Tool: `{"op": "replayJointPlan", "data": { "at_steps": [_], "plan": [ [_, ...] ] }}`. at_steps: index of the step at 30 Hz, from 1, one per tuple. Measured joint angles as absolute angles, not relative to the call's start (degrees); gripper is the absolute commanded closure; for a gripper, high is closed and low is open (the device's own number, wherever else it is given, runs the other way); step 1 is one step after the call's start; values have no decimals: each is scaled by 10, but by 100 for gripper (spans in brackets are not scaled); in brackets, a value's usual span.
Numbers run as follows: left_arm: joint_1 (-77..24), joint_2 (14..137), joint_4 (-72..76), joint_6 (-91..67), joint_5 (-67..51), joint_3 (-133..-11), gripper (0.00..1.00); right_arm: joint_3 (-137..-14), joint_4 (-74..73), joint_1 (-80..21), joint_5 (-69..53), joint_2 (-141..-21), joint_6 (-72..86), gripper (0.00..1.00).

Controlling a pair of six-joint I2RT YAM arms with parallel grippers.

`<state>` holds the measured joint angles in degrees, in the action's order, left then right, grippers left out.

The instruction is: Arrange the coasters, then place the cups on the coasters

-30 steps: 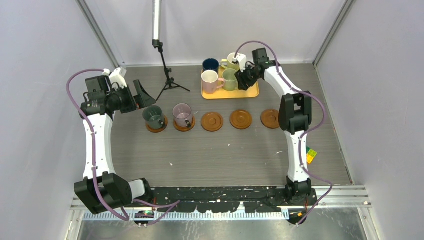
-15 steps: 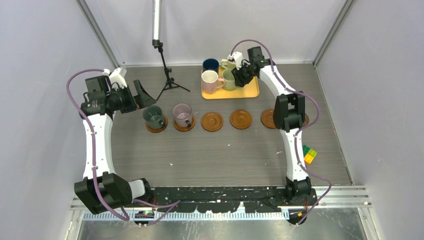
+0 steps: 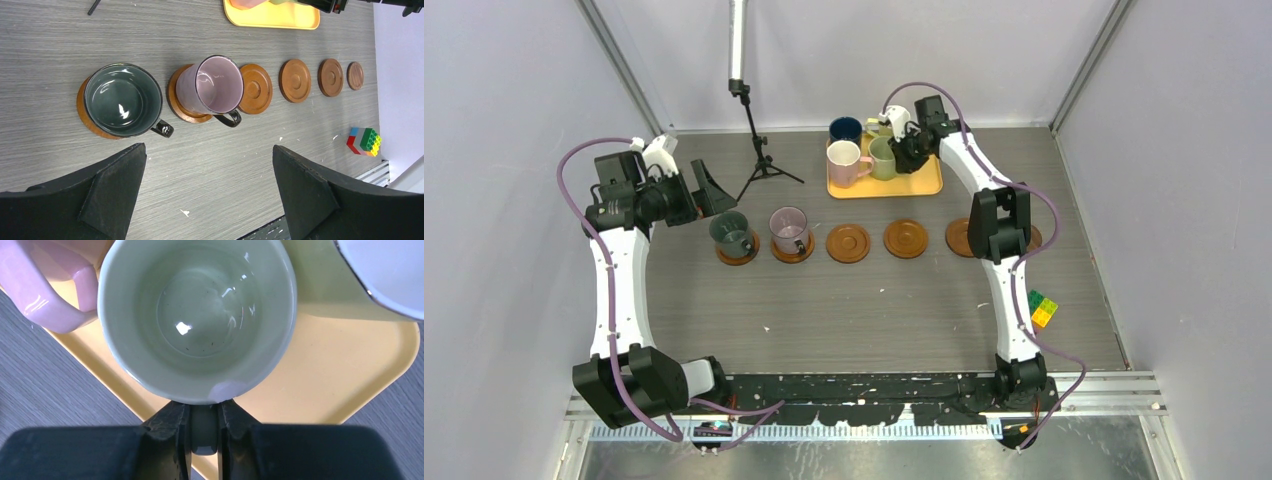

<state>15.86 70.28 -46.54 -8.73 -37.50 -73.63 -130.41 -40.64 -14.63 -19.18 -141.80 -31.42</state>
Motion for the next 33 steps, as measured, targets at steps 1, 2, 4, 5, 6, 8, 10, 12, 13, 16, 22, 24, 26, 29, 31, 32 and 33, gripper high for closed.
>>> {"op": "replayJointPlan", "data": {
  "at_steps": [1, 2, 4, 5, 6, 8, 10, 12, 13, 16, 22, 24, 26, 29, 31, 32, 33],
  "plan": [
    [159, 703, -465, -87, -376, -736, 0, -1304, -406, -146, -190, -1418, -313, 100],
    [159, 703, -465, -87, -376, -737, 0, -1304, -406, -146, -189, -1418, -312, 100],
    [159, 703, -465, -87, -377, -737, 0, -1303, -406, -146, -186, -1416, -309, 100],
    [159, 703, -466, -87, -378, -737, 0, -1301, -406, -146, -185, -1414, -305, 100],
    [159, 703, -466, -87, -378, -737, 0, -1295, -406, -145, -183, -1409, -300, 100],
    [159, 701, -465, -87, -378, -737, 0, -1278, -406, -143, -182, -1395, -292, 100],
    [159, 699, -465, -87, -378, -737, 0, -1249, -405, -141, -182, -1372, -280, 100],
    [159, 697, -466, -87, -378, -737, 0, -1223, -405, -139, -183, -1345, -265, 100],
    [159, 695, -466, -87, -378, -737, 0, -1207, -404, -137, -184, -1326, -256, 100],
    [159, 693, -466, -88, -378, -738, 0, -1149, -386, -136, -188, -1263, -228, 100],
    [159, 693, -466, -89, -380, -744, 0, -1039, -351, -138, -196, -1123, -172, 100],
    [159, 693, -466, -92, -383, -744, 0, -1010, -340, -147, -195, -1085, -151, 100],
    [159, 693, -465, -98, -386, -744, 0, -975, -324, -164, -189, -1048, -130, 100],
    [159, 692, -465, -102, -387, -744, 0, -919, -303, -206, -173, -1005, -107, 100],
    [159, 691, -465, -102, -387, -744, 0, -880, -290, -240, -161, -986, -97, 100],
    [159, 690, -465, -102, -387, -744, 0, -865, -284, -253, -158, -981, -93, 100],
    [159, 689, -465, -102, -387, -744, 0, -843, -274, -271, -153, -976, -89, 100]
  ]
}}
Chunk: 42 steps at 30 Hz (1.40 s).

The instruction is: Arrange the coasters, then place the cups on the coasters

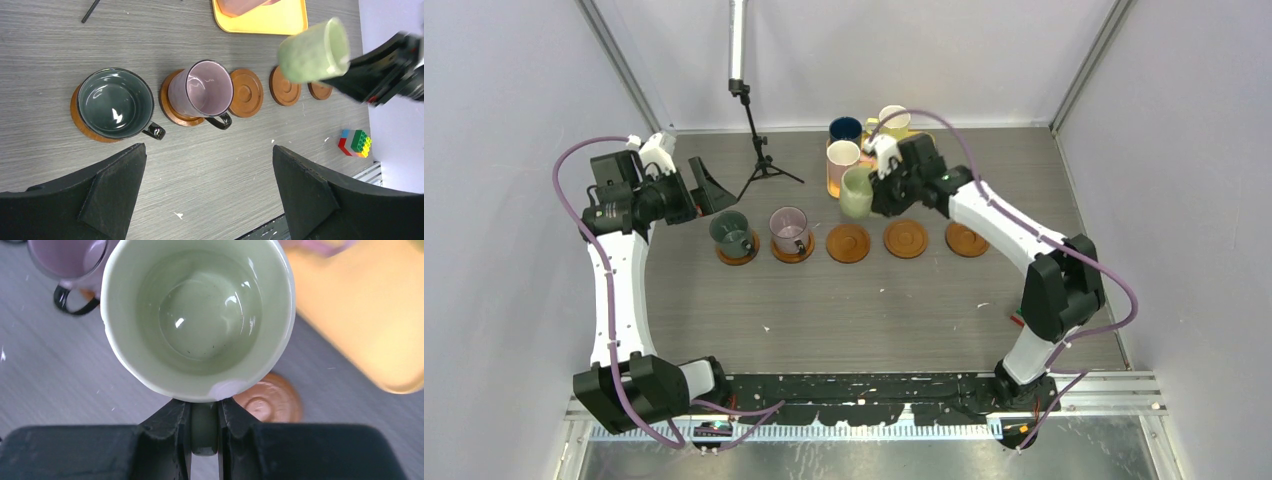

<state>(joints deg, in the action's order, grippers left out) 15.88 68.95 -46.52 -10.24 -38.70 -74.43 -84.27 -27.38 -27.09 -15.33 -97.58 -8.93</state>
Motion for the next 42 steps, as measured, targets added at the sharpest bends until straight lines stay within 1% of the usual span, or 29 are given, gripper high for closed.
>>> {"op": "replayJointPlan", "data": {
  "at_steps": [7, 12, 17, 21, 32, 39, 40, 42],
  "plan": [
    [159, 685, -465, -102, -386, -744, 0, -740, -257, -368, -96, -971, -69, 100],
    [159, 691, -464, -103, -386, -744, 0, -689, -205, -400, -36, -971, -40, 100],
    [159, 693, -464, -103, -386, -743, 0, -673, -170, -422, 40, -971, -17, 100],
    [159, 693, -464, -103, -386, -743, 0, -673, -132, -430, 74, -971, 3, 100],
    [159, 693, -464, -102, -386, -743, 0, -656, -96, -440, 81, -984, 47, 100],
    [159, 693, -463, -102, -386, -743, 0, -652, -91, -442, 81, -1014, 65, 100],
    [159, 693, -463, -102, -386, -743, 0, -652, -86, -443, 82, -1014, 65, 99],
    [159, 693, -463, -102, -386, -741, 0, -652, -83, -443, 81, -1016, 68, 92]
  ]
}}
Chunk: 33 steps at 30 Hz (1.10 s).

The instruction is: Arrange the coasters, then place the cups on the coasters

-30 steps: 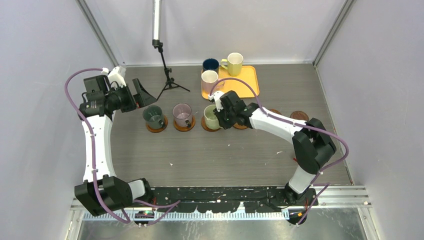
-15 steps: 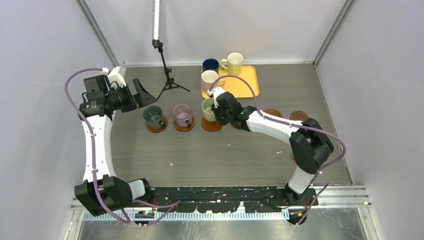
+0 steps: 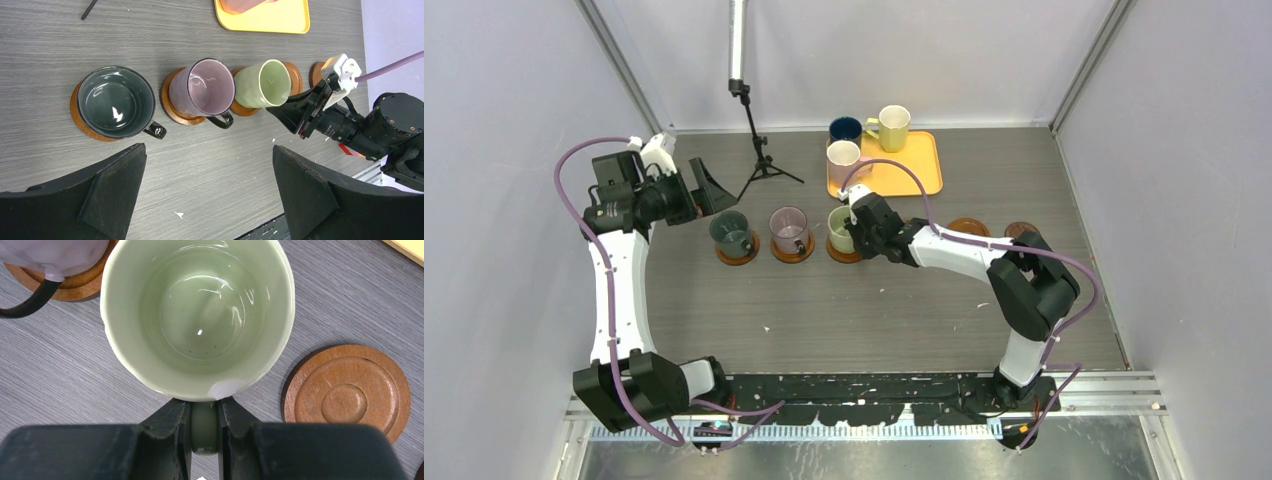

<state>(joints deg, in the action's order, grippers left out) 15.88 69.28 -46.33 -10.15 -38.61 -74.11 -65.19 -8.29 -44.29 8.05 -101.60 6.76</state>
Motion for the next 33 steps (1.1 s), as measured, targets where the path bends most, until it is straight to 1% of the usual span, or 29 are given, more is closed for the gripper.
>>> {"op": "replayJointPlan", "data": {
  "at_steps": [2, 4, 11, 18, 23, 25, 28, 31, 33],
  "plan": [
    [159, 693, -463, -101, -386, -739, 0, -652, -82, -443, 81, -1016, 70, 86],
    [159, 693, -463, -101, -386, -738, 0, -652, -82, -443, 81, -1016, 74, 84],
    [159, 693, -463, -101, -386, -737, 0, -651, -82, -443, 81, -1016, 79, 83],
    [159, 693, -463, -101, -386, -737, 0, -646, -76, -444, 83, -1015, 77, 80],
    [159, 693, -463, -101, -386, -737, 0, -642, -73, -445, 84, -1013, 74, 70],
    [159, 693, -463, -101, -386, -737, 0, -641, -73, -445, 84, -1013, 74, 62],
    [159, 693, -463, -101, -386, -737, 0, -641, -77, -445, 83, -1012, 73, 56],
    [159, 693, -463, -100, -386, -737, 0, -640, -83, -445, 82, -1009, 72, 46],
    [159, 693, -463, -100, -386, -737, 0, -640, -88, -445, 78, -1003, 70, 42]
  ]
}}
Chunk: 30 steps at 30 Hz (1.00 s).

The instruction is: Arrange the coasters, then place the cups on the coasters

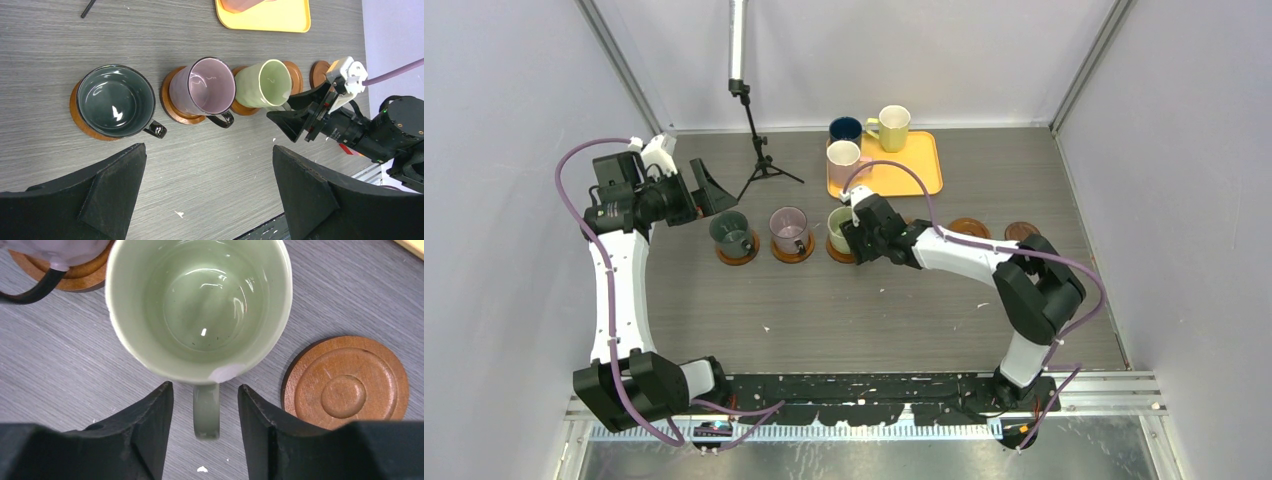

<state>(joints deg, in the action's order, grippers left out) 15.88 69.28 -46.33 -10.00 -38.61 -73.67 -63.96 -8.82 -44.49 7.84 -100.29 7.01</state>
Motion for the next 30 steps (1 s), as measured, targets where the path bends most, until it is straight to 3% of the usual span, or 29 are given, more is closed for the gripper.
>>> {"op": "replayJointPlan", "data": {
  "at_steps": [8, 30],
  "plan": [
    [159, 699, -493, -73, -386, -744, 0, -651, -132, -444, 61, -953, 48, 31],
    [159, 657, -718, 110, -347, -823, 0, -701, -216, -322, -44, -782, 25, 27]
  ]
}}
